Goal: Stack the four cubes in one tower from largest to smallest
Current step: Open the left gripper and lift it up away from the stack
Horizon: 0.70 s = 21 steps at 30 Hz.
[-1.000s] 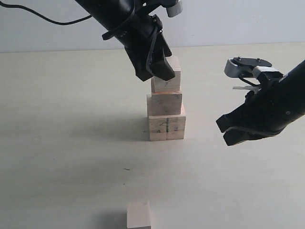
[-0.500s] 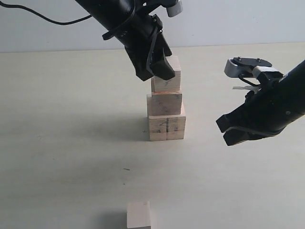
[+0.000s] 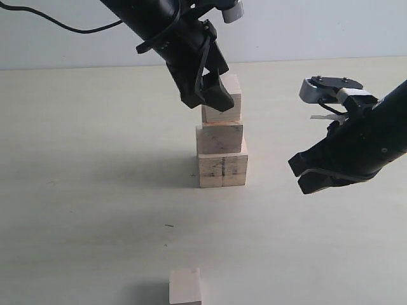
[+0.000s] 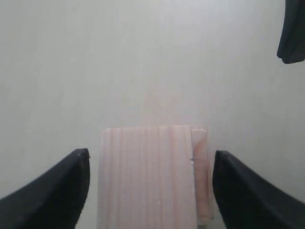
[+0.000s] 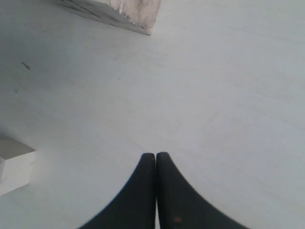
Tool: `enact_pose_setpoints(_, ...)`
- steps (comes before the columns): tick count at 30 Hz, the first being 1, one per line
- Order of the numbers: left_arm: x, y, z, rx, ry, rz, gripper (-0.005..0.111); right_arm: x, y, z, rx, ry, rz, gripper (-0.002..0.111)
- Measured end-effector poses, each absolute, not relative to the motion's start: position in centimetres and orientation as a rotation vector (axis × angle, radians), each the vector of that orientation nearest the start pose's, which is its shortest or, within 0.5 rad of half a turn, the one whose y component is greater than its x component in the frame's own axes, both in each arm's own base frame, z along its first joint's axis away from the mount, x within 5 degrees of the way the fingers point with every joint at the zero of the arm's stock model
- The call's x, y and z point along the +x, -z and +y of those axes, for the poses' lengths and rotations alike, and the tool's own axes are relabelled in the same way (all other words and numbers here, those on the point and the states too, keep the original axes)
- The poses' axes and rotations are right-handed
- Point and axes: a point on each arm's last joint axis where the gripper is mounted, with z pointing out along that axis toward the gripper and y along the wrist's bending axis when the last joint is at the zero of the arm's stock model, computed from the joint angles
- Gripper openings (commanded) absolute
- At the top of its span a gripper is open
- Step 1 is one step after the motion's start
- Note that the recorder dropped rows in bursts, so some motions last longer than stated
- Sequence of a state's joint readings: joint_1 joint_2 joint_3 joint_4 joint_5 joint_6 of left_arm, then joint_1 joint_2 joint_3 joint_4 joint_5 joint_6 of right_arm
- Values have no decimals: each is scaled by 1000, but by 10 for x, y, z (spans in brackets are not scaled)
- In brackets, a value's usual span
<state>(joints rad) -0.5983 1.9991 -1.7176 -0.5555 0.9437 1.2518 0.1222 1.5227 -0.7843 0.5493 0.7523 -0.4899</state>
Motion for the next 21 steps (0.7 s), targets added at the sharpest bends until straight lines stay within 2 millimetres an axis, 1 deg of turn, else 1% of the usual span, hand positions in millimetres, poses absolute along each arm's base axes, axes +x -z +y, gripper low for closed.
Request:
enact_pose_setpoints(8, 345, -265, -282, 1833, 457, 1751, 70, 252, -190, 64, -338, -536, 2839, 0)
enact_pose_setpoints(11, 343, -273, -280, 1825, 451, 1738, 70, 252, -190, 64, -338, -536, 2839, 0)
enact_pose_setpoints(15, 336, -296, -276, 1801, 432, 1692, 70, 252, -190, 64, -338, -536, 2839, 0)
enact_pose_setpoints(17, 329, -314, -271, 1783, 418, 1658, 70, 252, -190, 64, -338, -536, 2839, 0)
enact_pose_setpoints(18, 326, -323, -269, 1775, 406, 1639, 67, 252, -190, 64, -338, -536, 2839, 0)
enact_pose_setpoints(19, 322, -331, -266, 1765, 397, 1625, 62, 252, -190, 64, -338, -536, 2839, 0)
enact_pose_setpoints(21, 313, -352, -259, 1726, 376, 1616, 46, 252, -190, 64, -359, -534, 2835, 0)
